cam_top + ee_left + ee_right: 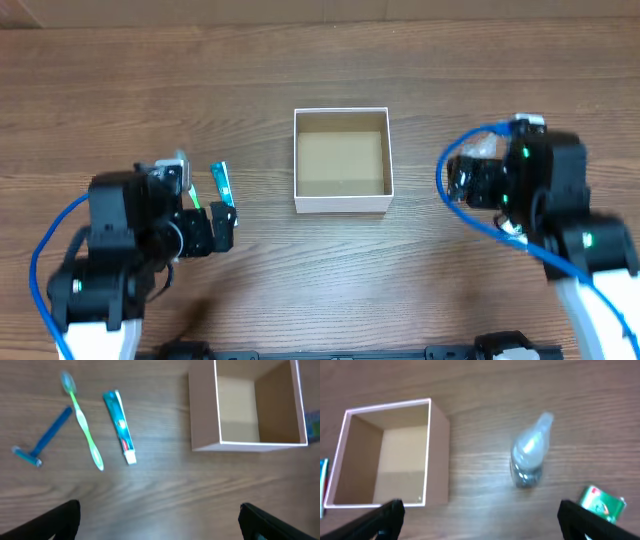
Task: Pack container
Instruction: 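Grasp the soap pump bottle with the right gripper and lift it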
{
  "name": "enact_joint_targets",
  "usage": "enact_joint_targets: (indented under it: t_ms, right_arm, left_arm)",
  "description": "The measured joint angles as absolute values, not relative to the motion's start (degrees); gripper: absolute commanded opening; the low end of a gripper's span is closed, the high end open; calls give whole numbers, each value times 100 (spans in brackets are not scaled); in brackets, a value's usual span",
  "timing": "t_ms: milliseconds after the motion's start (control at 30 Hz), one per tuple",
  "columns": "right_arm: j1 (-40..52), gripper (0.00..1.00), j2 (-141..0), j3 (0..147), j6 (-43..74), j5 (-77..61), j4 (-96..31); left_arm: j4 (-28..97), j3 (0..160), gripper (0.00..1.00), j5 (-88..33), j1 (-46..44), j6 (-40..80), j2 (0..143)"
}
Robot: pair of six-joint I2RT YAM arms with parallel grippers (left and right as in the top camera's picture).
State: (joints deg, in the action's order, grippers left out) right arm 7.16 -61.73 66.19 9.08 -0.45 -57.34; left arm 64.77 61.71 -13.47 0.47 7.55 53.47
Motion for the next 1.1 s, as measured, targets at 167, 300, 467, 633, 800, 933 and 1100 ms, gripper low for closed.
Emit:
enact_joint_targets:
  t_ms: [167,300,467,633,800,933,1100]
  right_arm:
    - [709,100,-6761,7183,1017,204,-5747]
    - [432,100,-7072,7199,1116,305,-5798]
    - [-150,100,-7708,7199,952,123,-5826]
    - [-150,100,-8337,7199,707,14,-5857]
    - [-150,100,-8879,7199,526,-93,-5784]
    - [-150,100,-9050,7155,475,-134,-5476]
    - [-150,100,-9059,6622,447,-285,-4775]
  left_arm:
    - [6648,6342,100,-1468,47,755,5916]
    - [6637,6342,100,-1481,47,755,6014]
    - [6455,6346,100,-1481,47,755,6014]
    - [6342,6348,100,-1481,47,755,6014]
    - [6311,6348,100,-1481,47,755,6014]
    - [6219,6348,100,-1483,47,755,6014]
    - [6213,6348,100,-1481,47,755,6014]
